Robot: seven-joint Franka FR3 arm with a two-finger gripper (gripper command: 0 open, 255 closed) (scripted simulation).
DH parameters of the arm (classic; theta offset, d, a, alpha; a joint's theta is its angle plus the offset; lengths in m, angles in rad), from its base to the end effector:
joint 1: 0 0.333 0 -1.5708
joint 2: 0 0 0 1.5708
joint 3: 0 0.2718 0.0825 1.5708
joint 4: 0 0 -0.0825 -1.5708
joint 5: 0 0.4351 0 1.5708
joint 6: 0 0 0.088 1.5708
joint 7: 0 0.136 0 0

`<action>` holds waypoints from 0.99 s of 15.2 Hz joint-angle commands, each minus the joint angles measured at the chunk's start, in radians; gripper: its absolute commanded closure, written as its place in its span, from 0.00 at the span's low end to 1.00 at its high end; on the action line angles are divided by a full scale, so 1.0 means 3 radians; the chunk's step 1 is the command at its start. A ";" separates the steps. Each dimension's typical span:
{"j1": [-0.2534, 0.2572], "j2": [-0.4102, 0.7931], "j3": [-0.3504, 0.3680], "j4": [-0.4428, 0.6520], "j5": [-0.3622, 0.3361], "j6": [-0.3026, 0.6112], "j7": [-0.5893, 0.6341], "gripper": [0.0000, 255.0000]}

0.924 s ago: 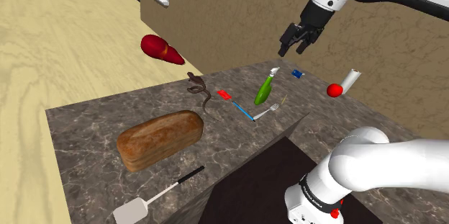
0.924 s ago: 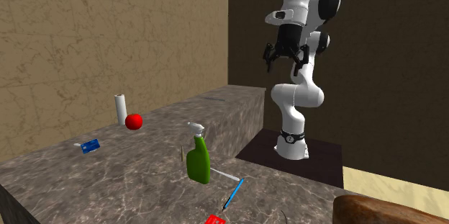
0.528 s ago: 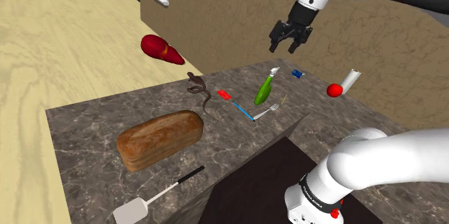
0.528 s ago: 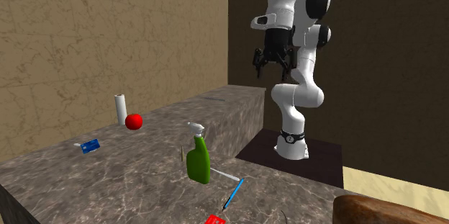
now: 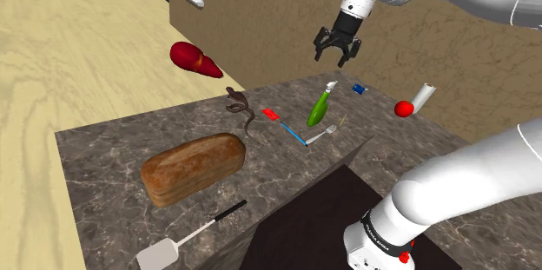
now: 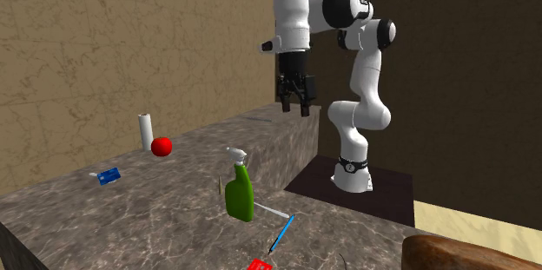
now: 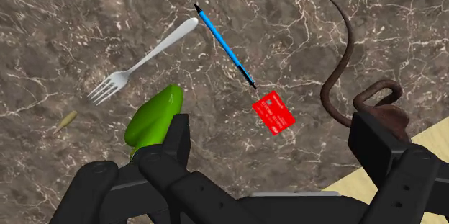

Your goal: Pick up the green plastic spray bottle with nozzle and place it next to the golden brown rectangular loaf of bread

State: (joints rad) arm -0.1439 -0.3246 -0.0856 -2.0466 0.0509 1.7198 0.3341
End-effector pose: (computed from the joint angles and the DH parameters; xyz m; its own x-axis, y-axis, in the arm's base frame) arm 0.5092 -0.1148 0.4964 0.8439 -0.5358 -0.0289 -0.5364 -0.8409 -0.0720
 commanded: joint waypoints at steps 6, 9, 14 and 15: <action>-0.0226 0.0851 -0.0293 0.0527 0.0346 -0.0054 0.0303 0.00; -0.0337 0.1198 -0.0411 0.0732 0.0525 -0.0088 0.0411 0.00; -0.0549 0.1742 -0.0581 0.1031 0.0847 -0.0155 0.0587 0.00; -0.0596 0.1845 -0.0609 0.1083 0.0912 -0.0168 0.0623 0.00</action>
State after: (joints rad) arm -0.3092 0.2059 -0.2585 -1.7278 0.3056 1.6727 0.5092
